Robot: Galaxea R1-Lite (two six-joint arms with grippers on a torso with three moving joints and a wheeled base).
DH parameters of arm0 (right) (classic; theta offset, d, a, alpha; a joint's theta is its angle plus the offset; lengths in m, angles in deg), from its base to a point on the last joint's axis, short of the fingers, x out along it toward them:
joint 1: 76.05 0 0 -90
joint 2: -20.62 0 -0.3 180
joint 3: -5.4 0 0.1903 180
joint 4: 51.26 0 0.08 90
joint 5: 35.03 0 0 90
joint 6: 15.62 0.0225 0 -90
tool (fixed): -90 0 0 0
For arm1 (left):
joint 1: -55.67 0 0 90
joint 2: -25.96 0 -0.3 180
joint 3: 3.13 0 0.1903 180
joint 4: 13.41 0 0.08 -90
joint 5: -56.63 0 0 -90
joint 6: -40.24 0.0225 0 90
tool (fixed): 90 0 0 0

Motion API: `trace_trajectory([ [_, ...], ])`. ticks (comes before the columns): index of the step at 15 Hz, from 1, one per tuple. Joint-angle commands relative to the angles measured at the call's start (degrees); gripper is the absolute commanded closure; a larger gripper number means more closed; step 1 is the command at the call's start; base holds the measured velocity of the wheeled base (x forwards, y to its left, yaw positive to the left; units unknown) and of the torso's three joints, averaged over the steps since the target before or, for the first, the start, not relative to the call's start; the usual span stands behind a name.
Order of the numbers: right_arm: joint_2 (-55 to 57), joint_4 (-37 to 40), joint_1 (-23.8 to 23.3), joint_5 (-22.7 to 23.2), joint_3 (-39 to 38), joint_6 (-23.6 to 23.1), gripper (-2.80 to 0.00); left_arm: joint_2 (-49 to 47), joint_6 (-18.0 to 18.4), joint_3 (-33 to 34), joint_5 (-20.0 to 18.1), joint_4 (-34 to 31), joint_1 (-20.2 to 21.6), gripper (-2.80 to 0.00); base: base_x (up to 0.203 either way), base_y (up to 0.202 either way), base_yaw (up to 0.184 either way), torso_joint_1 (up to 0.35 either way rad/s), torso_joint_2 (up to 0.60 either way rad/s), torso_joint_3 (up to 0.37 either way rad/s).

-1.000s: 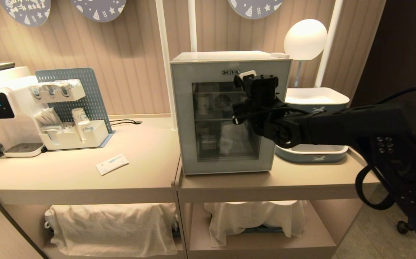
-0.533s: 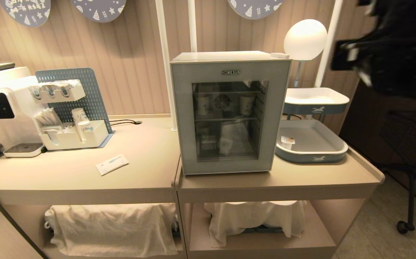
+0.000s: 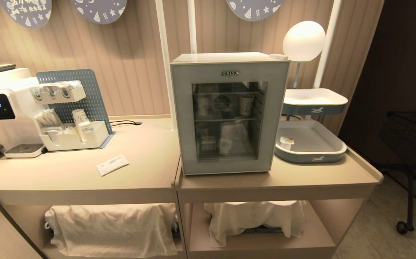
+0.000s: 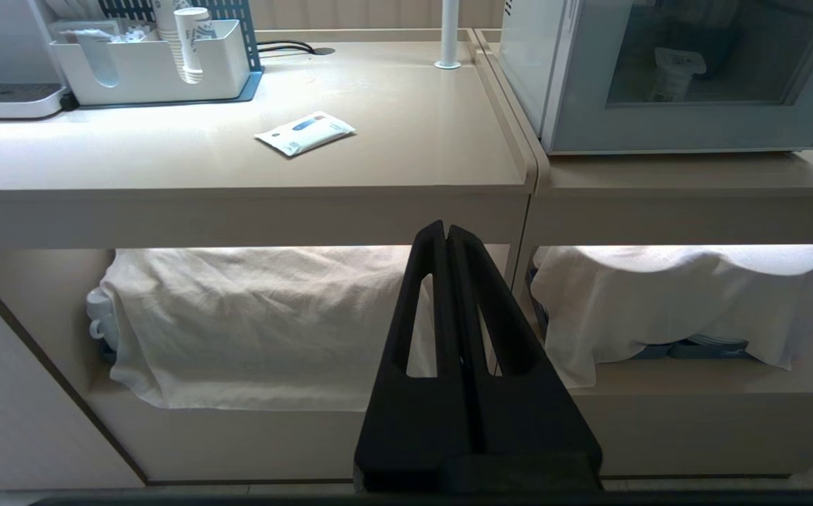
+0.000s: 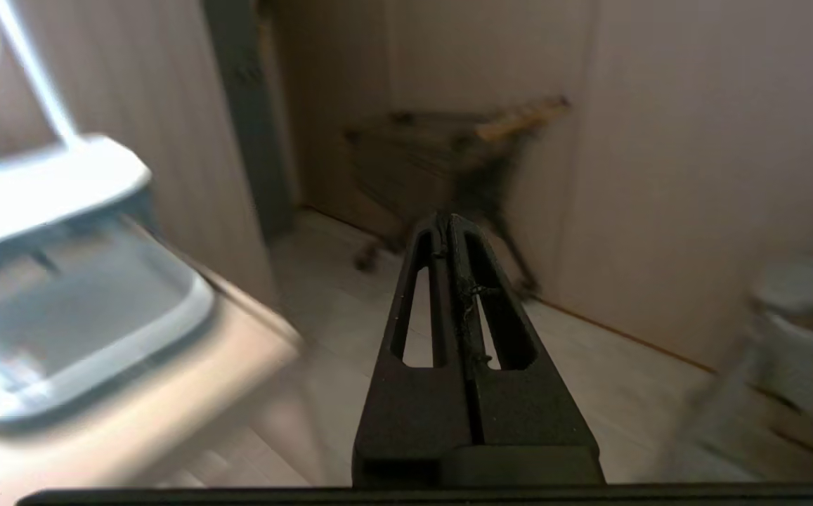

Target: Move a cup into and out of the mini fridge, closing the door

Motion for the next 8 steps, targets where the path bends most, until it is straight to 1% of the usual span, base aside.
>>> trace_trajectory([
  [1,-17.49,1.37,-2.34,0.08,-11.16,0.08,0.0,-0.07,-0.02,0.0,0.0,0.04,0.01,0.0,0.0,0.0,0.0,0.0,0.0,0.0],
  [2,-22.29,2.37,-3.32,0.65,-16.74,0.58,0.0,-0.07,-0.02,0.0,0.0,0.04,0.01,0.0,0.0,0.0,0.0,0.0,0.0,0.0],
  [3,-26.19,3.03,-3.96,2.5,-20.22,1.48,0.0,-0.07,-0.02,0.0,0.0,0.04,0.01,0.0,0.0,0.0,0.0,0.0,0.0,0.0],
  [4,-30.07,3.51,-4.39,8.64,-22.96,2.32,0.0,-0.07,-0.02,0.0,0.0,0.04,0.01,0.0,0.0,0.0,0.0,0.0,0.0,0.0],
  [5,-32.37,3.72,-4.63,19.22,-25.19,3.6,0.0,-0.07,0.07,0.0,0.0,0.04,0.01,0.0,0.0,0.0,0.0,0.0,0.0,0.0],
  [6,-33.72,3.99,-4.82,31.02,-27.52,6.42,0.0,-0.07,-0.02,0.0,0.0,0.04,0.01,0.0,0.0,0.0,0.0,0.0,0.0,0.0],
  [7,-34.77,4.79,-4.98,41.55,-30.4,10.18,0.0,-0.07,-0.02,0.0,0.0,0.04,0.01,0.0,0.0,0.0,0.0,0.0,0.0,0.0],
  [8,-35.44,5.65,-5.13,47.76,-34.82,12.29,0.0,-0.07,-0.02,0.0,0.0,0.04,0.01,0.0,0.0,0.0,0.0,0.0,0.0,0.0],
])
